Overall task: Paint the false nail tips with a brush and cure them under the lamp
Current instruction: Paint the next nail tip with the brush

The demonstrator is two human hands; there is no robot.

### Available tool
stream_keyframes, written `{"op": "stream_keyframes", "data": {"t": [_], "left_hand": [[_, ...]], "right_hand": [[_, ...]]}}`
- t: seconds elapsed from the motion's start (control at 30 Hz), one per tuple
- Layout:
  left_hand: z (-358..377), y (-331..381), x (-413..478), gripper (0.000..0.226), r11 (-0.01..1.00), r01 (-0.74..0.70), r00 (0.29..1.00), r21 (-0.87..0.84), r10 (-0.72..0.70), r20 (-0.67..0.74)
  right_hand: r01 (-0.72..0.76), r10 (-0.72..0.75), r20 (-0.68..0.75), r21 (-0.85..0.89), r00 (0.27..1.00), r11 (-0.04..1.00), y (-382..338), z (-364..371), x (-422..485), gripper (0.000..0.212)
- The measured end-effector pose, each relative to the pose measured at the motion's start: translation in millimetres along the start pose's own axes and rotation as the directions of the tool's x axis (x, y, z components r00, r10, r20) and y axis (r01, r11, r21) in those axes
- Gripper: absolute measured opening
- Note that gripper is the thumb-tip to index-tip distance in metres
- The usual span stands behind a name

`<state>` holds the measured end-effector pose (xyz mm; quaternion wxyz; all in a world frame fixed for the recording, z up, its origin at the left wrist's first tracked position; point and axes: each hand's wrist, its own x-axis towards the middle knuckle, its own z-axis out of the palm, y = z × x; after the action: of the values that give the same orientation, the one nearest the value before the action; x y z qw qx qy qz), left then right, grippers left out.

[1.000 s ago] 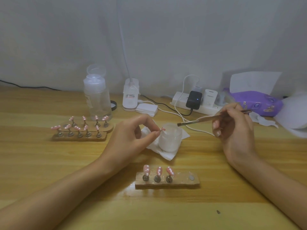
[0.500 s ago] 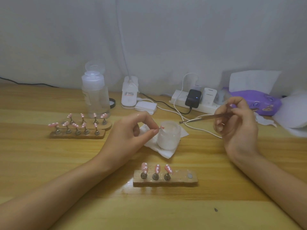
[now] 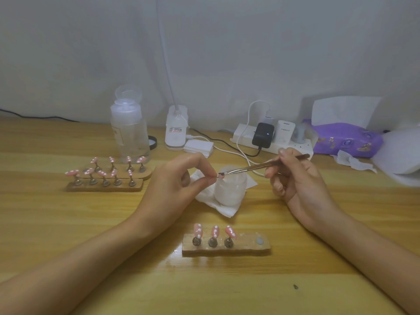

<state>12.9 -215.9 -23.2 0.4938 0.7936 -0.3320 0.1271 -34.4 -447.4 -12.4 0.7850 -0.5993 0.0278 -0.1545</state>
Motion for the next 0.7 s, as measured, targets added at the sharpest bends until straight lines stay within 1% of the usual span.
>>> {"op": "stream_keyframes", "data": {"t": [0.13,0.23,0.3,0.43,0.6,0.7], "left_hand": [[0.1,0.0,0.3,0.006,1.000,-0.013,1.000,0.008,0.013,0.004],[-0.1,-0.6,0.1,0.006,1.000,-0.007,1.000,0.011,0.007,0.005],[-0.3,-0.7,-0.2,0.007,1.000,-0.001,1.000,0.010,0.001,0.002],[0.1,0.9,-0.3,0.009,1.000,0.009,1.000,-0.005,-0.009,0.005],[0.6,2.0,-0.6,0.008,1.000,0.028,1.000,-0.002,-0.028,0.010],[0.5,1.9,-0.4,0.009,0.999,0.038,0.999,-0.006,-0.038,0.006]], "right_hand": [[0.036,-0.035,-0.067,0.007,0.997,0.999,-1.0,-1.0,0.2,0.025],[0.071,-0.071,-0.021,0.026,0.997,0.997,-2.7,0.5,-0.7,0.023],[0.074,-0.074,0.011,0.000,0.997,0.997,-2.3,1.8,-1.6,0.021],[0.082,-0.083,-0.047,-0.016,0.995,0.996,-1.1,-0.4,-0.1,0.025],[0.128,-0.127,0.024,-0.053,0.992,0.990,-1.1,0.3,-1.3,0.023],[0.111,-0.113,-0.026,-0.069,0.993,0.991,0.1,-1.1,0.0,0.028]]}}
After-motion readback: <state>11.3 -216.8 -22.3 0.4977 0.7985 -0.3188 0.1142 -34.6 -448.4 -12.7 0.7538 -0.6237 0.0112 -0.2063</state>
